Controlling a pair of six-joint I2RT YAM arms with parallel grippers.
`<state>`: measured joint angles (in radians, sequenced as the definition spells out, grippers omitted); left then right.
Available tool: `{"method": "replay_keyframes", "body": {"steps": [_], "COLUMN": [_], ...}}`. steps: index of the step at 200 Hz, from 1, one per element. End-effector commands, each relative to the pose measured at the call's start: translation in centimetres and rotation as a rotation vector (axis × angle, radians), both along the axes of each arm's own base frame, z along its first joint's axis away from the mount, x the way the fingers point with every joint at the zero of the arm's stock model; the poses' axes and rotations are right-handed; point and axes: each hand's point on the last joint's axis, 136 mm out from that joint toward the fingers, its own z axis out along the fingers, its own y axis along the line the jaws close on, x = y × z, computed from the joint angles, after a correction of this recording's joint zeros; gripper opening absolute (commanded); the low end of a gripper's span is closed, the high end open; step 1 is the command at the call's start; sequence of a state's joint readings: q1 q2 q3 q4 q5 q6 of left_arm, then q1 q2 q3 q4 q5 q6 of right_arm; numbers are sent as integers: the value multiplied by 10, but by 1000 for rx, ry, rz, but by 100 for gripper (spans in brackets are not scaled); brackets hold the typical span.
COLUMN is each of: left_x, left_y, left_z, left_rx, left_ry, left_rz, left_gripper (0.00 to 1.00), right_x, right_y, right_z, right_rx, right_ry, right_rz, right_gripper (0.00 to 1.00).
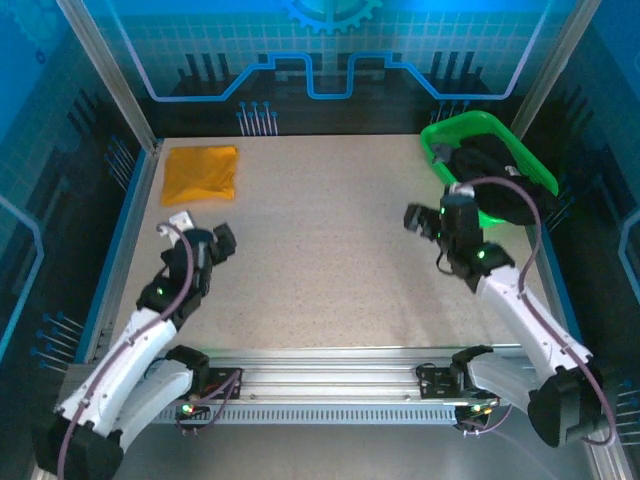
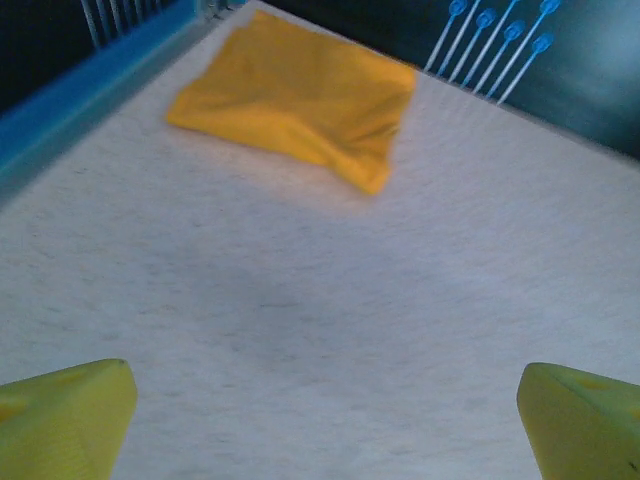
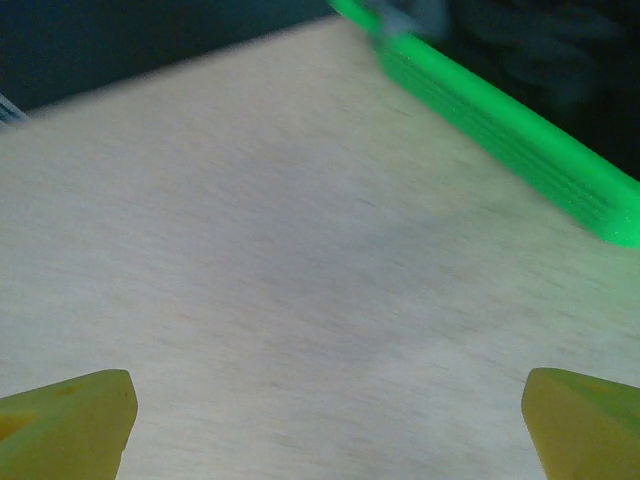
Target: Fold and stack the t-shirts
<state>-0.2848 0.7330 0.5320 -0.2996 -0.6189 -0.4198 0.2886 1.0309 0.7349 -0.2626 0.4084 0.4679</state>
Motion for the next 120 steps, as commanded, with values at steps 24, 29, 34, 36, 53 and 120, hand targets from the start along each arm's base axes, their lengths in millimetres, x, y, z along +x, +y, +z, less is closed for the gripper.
{"method": "replay_keyframes", "body": {"steps": [24, 29, 34, 36, 53, 120], "left_x": [15, 21, 27, 30, 51, 118], "left_y": [29, 30, 31, 31, 37, 45], "left_z": [-46, -52, -58, -59, -72, -72], "left_rx": [125, 109, 97, 93, 56, 10], "left_ry": [27, 37, 45, 41, 20, -73], "left_rz": [-29, -31, -33, -38, -20, -90], "left_gripper": [99, 99, 99, 99, 99, 99], "right_x": [11, 13, 16, 18, 33, 76], "right_y": [-40, -41, -41, -42, -40, -39], "right_z": [-46, -51, -57, -59, -68, -82], "right_rx": [-376, -368, -362, -360, -333, -238], "right_ry": [2, 4, 0, -4, -46, -120], "right_rz": [-15, -13, -11, -12, 9, 123], "right_gripper": [100, 100, 100, 100, 100, 100]}}
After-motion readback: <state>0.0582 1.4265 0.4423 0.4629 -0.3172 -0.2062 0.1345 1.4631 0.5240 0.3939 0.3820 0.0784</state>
